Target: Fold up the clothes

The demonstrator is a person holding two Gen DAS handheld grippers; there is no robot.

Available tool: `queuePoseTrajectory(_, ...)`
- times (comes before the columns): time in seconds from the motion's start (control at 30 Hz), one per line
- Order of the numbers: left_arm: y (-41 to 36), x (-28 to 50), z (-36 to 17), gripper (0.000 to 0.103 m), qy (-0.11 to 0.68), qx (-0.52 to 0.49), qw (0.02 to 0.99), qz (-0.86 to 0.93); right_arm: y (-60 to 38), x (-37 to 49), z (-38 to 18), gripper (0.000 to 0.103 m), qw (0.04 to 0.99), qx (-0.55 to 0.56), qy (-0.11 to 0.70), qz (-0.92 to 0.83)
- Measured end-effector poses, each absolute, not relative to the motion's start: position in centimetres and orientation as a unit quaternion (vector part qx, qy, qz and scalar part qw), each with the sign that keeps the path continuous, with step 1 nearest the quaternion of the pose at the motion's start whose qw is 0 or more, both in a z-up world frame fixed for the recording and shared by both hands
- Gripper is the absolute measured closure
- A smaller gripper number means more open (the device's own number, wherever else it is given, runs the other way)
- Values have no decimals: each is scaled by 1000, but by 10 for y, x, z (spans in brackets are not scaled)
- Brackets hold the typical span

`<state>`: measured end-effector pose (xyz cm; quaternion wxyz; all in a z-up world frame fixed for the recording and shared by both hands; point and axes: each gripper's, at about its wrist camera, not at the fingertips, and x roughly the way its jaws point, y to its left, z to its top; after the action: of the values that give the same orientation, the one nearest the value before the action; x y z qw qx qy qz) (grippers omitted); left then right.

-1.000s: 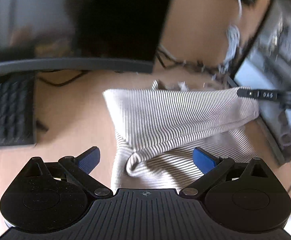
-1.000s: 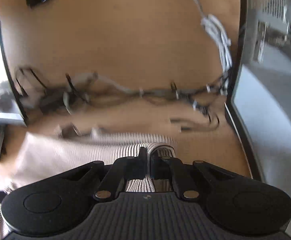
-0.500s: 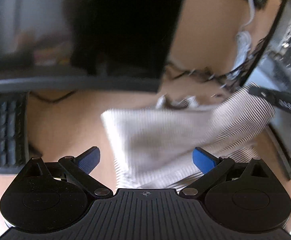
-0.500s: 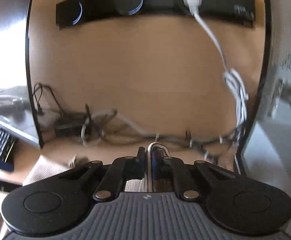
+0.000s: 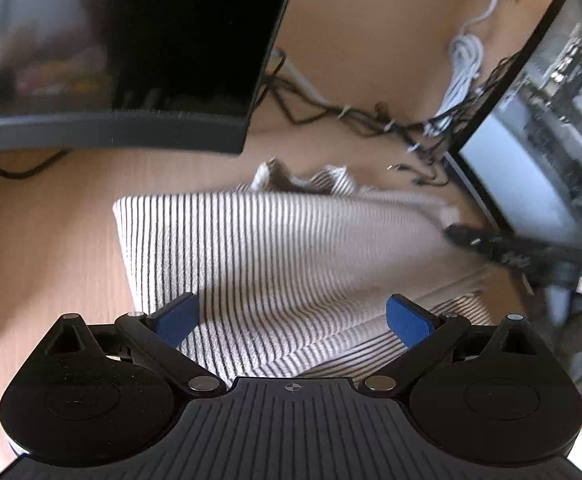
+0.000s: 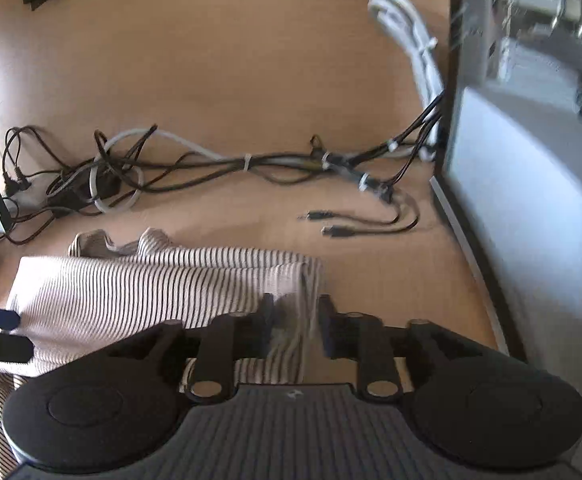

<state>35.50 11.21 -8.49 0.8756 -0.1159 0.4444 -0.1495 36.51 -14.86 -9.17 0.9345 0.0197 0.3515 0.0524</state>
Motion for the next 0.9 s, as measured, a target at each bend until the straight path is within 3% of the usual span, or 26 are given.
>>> queuePoseTrajectory(0.2,108,350,-86,0,438,-96,881,-151,-134,344,-77,69,939,45,328,97)
queuePoseTrajectory(0.33,105,345,-87,0,435,-77,884,-154,-120,348,-114,69,918,56,378,106)
queuePoseTrajectory(0.67,132,339,-85,0,451,-105,876,-134,-125,345,-102,68,910,47,390,130)
queuePoseTrajectory(0.77,136,340,-79,0,445,-119,879,-125,-121,339,-96,66,911,33,390,131)
queuePoseTrajectory(0.9,136,338,-69,0,422,-148,883,-143,-119,331,-92,52,910,19,393,129)
